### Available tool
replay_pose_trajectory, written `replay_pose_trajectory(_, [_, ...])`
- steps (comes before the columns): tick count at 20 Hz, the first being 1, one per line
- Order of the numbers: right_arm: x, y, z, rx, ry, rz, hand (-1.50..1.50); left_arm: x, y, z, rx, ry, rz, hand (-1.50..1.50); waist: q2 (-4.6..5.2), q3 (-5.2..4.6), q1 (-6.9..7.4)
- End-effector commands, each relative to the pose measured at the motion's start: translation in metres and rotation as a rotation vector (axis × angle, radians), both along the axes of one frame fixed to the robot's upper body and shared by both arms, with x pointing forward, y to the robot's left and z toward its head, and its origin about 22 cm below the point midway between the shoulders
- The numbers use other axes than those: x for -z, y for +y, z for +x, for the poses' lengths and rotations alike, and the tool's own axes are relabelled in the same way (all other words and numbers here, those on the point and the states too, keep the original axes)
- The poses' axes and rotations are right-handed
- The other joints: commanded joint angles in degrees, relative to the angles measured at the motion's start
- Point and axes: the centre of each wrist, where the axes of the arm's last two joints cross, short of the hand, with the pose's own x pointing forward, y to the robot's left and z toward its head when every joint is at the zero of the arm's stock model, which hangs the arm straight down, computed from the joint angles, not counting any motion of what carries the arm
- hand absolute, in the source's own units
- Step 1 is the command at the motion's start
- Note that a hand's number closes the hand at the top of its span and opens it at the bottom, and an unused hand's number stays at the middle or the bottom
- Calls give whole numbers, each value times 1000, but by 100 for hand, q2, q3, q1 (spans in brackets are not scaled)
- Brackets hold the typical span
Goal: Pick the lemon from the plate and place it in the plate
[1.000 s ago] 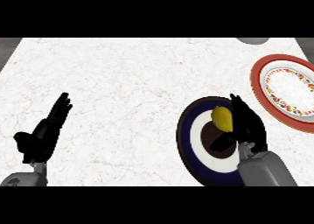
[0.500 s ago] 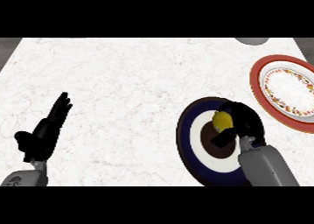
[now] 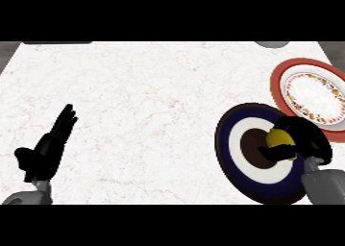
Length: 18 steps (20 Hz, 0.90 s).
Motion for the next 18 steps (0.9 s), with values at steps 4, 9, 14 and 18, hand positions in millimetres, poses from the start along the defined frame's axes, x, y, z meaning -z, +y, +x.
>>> replay_pose_trajectory(4, [-54,-188,-66,83,-80,-146,150,1,22,-10,-78,11,12,0,16,57,-427])
replay_pose_trajectory(9, [-96,-267,-113,50,-273,-116,150,2,6,-4,-42,2,-20,0,27,50,-256])
replay_pose_trajectory(14, [-102,-319,-166,36,-390,-115,150,0,2,-2,-15,-10,-5,0,47,34,28])
replay_pose_trajectory(18, [-120,-342,-189,36,-489,-145,150,2,-8,-9,15,1,-17,0,41,27,113])
